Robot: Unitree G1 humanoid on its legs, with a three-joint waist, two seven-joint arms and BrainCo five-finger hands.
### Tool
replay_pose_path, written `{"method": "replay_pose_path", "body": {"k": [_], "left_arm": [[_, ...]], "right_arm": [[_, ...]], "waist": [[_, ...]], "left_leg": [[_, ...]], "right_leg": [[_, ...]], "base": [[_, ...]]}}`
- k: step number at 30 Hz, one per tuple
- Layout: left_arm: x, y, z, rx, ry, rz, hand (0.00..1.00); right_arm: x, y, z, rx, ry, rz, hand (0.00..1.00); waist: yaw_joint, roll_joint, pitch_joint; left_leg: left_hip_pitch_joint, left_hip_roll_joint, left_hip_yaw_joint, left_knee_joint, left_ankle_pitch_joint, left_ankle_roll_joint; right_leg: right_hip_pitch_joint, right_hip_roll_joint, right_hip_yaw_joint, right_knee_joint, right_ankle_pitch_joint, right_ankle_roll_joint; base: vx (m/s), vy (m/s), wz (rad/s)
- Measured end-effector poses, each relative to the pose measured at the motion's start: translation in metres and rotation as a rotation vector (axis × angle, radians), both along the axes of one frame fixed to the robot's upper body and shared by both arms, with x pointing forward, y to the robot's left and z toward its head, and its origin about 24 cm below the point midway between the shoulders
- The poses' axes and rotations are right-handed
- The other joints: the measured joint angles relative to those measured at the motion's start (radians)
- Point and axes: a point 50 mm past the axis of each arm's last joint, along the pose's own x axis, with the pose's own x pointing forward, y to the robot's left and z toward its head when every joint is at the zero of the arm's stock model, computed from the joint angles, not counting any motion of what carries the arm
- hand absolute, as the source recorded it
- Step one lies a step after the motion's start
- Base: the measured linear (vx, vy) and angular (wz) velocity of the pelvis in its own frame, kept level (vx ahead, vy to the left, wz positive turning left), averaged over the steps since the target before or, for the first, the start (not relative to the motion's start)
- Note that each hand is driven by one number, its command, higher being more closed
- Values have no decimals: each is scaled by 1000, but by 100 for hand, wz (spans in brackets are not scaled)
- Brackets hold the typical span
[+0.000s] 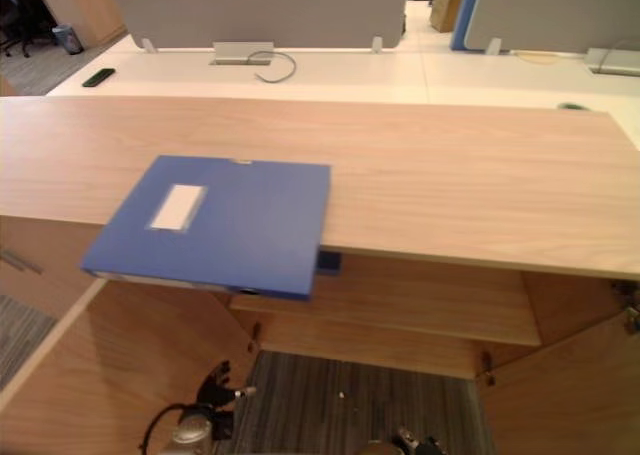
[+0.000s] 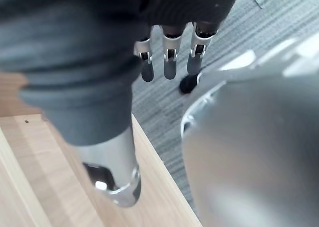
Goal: Walk over to the cabinet, pick up the folder, carry it to the office cabinet, place the folder inside the office cabinet, then close the office cabinet door
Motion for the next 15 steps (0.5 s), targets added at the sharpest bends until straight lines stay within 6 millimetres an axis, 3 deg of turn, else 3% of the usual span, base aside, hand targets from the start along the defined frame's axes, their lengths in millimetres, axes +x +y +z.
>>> {"method": "replay_pose_path", "body": {"k": [4,9,12,15], "left_arm": [[23,5,35,-189,-232,97,0],[40,-33,68,-491,-409,91,0],[46,-46,96,-546,-519,30,0],[45,-46,110,-547,-571,2,0]], "right_arm": [[2,-3,1,-14,2,38,0],[8,-5,3,-27,1,161,0],[13,-6,3,-36,11,226,0],[19,-5,4,-41,15,267,0]], "waist": [[0,6,-7],[-4,16,-11],[-5,17,-13],[-4,17,-12]], "left_leg": [[2,-27,6,-47,16,16],[-1,-2,0,-98,48,9],[-15,-3,-11,-98,48,10],[-33,-4,-31,-98,51,12]], "right_leg": [[-8,-12,5,-44,21,37],[-25,24,-1,-59,28,48],[-24,23,-11,-65,29,47],[-22,22,-35,-70,31,45]], "base": [[-10,85,-8],[-33,-41,-2],[10,-12,8],[28,-6,20]]}}
